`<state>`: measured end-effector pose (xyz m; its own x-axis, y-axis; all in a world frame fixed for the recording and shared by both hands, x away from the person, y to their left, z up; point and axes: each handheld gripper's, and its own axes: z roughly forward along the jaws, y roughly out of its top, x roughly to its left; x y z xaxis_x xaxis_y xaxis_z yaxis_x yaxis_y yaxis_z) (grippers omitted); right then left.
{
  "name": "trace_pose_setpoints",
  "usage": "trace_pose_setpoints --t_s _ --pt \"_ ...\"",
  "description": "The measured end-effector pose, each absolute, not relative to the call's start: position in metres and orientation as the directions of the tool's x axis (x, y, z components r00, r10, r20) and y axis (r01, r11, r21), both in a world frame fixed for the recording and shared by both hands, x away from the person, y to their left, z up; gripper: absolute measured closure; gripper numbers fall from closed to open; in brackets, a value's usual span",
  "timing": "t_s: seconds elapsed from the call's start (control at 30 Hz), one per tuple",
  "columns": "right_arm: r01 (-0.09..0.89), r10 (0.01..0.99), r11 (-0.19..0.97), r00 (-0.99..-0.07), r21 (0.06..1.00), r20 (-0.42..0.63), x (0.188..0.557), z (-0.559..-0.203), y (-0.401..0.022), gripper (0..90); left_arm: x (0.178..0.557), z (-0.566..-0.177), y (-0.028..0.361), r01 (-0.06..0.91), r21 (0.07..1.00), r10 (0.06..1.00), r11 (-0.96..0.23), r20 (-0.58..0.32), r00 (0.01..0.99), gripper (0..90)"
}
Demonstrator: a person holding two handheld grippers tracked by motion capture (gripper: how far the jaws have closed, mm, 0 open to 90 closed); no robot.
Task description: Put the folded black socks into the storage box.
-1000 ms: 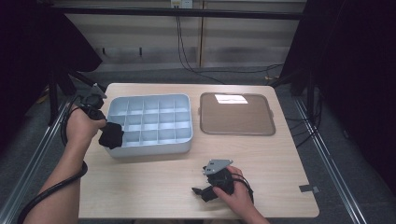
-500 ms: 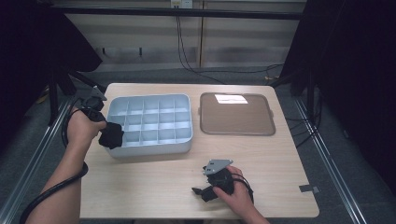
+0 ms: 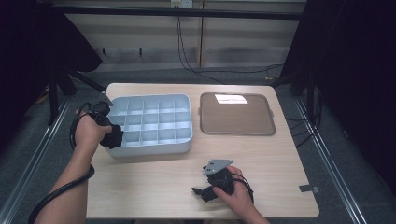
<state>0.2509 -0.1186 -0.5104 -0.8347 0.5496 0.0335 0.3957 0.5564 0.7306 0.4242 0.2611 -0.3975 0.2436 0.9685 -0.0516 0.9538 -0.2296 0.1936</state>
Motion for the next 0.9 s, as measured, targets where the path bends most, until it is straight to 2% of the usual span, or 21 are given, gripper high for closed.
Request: trace_pose_setpoints --t_s 0.37,0.9 --pt "0.392 0.545 0.560 -0.838 0.730 0.032 0.250 -0.510 -0.119 14.3 0.426 -0.406 0.260 0.959 0.168 0.970 -0.229 -0.041 0.238 90.0" --pt "0.393 0.545 0.558 -0.838 0.731 0.035 0.250 -0.510 -0.119 14.3 0.427 -0.425 0.259 0.969 0.129 0.972 -0.212 -0.074 0.222 90.0"
